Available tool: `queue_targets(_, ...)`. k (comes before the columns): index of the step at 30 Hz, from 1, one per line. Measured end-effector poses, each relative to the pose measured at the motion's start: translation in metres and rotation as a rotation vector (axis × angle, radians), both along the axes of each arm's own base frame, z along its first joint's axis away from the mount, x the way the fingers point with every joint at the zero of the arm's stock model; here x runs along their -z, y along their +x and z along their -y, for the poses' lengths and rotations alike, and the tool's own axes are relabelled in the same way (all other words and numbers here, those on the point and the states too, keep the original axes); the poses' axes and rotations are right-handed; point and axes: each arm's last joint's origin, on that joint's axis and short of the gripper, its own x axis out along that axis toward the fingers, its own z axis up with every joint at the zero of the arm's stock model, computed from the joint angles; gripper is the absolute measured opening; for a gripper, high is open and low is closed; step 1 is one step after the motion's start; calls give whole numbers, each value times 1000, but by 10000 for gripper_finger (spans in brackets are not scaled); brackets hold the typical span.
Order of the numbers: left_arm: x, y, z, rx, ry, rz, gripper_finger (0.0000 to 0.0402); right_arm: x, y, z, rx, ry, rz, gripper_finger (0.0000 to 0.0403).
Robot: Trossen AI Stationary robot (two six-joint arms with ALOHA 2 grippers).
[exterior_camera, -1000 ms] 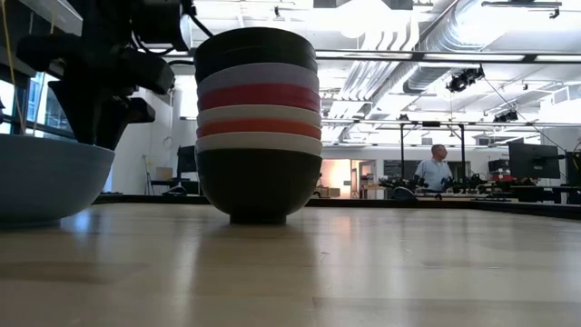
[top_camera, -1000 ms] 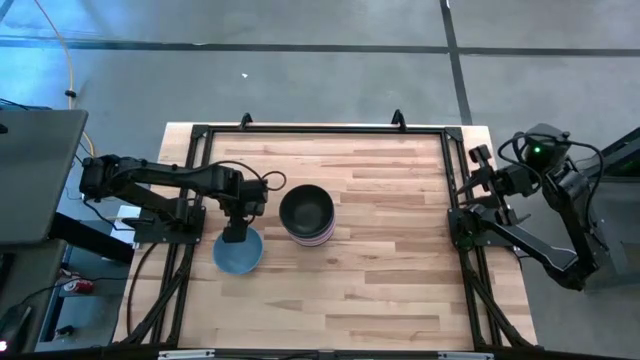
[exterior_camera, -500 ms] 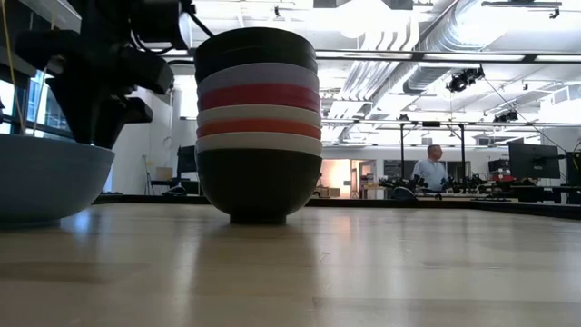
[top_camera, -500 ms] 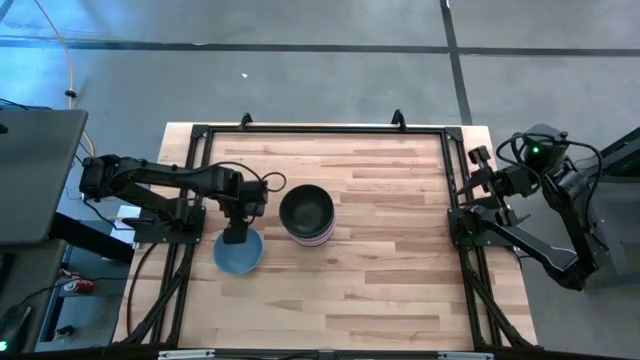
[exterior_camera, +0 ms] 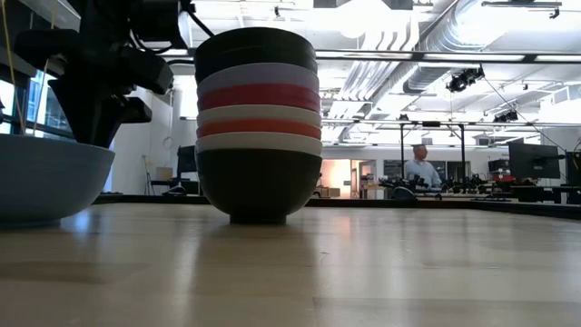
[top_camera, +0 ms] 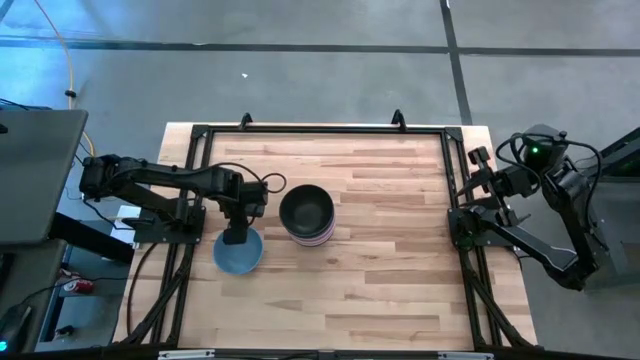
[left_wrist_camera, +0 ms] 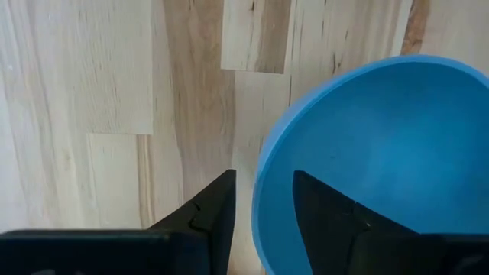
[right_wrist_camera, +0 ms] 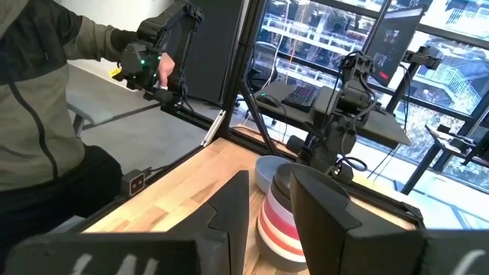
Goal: Nest bowls inside each other
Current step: Stack the blue bowl on top of the black bowl
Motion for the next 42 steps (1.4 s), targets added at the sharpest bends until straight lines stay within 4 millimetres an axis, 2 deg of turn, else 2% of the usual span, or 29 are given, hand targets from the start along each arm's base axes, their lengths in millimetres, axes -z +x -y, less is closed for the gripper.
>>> queue_targets(13,1,1,0,0,0,4,118,0,0,0,0,3,-2,91)
queue_targets(19,23,-6,3,-8,-54,-12,118,0,0,0,0,2,-2,91)
queue_targets(22,27,-9,3,-23,-58,-27,118,0,0,0,-2,-22,8,91)
queue_targets(42,24,-11,-8,-21,-26,-15,117,1,0,0,-9,-36,13,91)
